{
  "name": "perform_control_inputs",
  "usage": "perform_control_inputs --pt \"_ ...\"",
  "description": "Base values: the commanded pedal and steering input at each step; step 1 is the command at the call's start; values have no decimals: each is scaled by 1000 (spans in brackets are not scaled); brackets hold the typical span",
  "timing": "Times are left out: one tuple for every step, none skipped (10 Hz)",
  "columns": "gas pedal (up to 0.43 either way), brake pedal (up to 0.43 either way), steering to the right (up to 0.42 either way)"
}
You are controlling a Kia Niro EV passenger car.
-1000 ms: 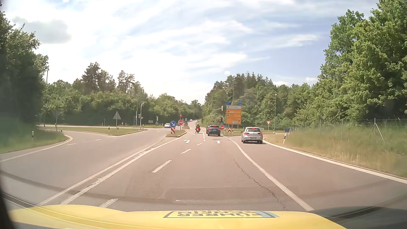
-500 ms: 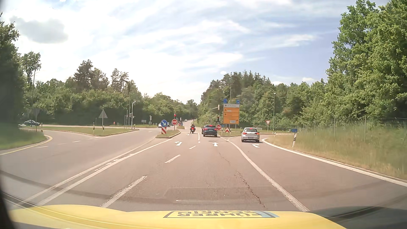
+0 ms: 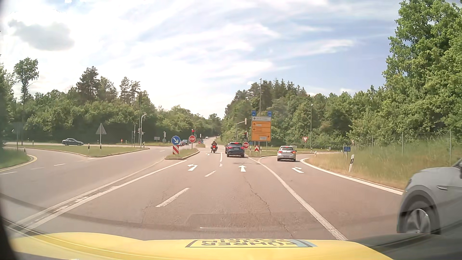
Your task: Follow the waypoints while adhering to traffic rules and regulations
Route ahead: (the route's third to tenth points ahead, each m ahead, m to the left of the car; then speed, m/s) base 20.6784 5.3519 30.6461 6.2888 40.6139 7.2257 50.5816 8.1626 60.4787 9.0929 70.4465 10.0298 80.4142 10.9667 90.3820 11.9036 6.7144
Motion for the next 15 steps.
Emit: perform_control_inputs --pt "0 165 14" --pt "0 165 13" --pt "0 165 13" --pt "0 165 12" --pt "0 165 13" --pt "0 165 12" --pt "0 165 12" --pt "0 165 12" --pt "0 165 12" --pt "0 165 11" --pt "0 165 10" --pt "0 159 9" --pt "0 152 7" --pt "0 152 7" --pt "0 146 7"
